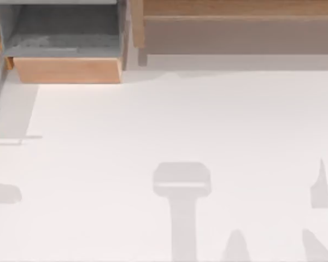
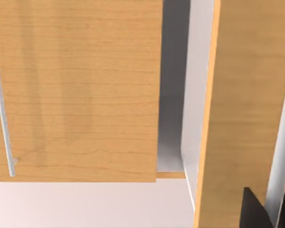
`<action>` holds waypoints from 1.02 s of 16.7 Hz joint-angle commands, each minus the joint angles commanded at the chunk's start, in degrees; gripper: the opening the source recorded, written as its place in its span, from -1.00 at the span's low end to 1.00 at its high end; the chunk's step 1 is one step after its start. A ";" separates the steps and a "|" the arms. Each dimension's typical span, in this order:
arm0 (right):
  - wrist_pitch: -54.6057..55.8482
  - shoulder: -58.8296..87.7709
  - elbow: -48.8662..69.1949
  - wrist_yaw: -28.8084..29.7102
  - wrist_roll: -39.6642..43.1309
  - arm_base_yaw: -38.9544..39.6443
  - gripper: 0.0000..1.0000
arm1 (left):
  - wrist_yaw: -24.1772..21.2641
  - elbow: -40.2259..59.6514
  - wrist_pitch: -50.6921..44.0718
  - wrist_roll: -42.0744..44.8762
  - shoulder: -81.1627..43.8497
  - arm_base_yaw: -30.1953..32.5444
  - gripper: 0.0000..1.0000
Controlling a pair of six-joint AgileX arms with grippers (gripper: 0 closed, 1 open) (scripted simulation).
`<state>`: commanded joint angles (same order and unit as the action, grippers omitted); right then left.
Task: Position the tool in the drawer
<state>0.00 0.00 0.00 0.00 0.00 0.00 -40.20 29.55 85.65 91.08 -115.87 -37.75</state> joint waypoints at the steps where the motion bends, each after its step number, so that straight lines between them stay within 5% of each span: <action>1: 0.00 0.00 0.00 0.00 0.00 0.00 1.00 | 0.00 -0.06 -0.52 -0.20 -0.59 -0.14 -1.00; 17: 0.00 0.00 0.00 0.00 0.00 0.00 1.00 | 7.68 14.51 -8.92 -0.52 -7.10 7.44 -1.00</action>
<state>0.00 0.00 0.00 0.00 0.00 0.00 -32.53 44.07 76.73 90.56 -122.97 -30.31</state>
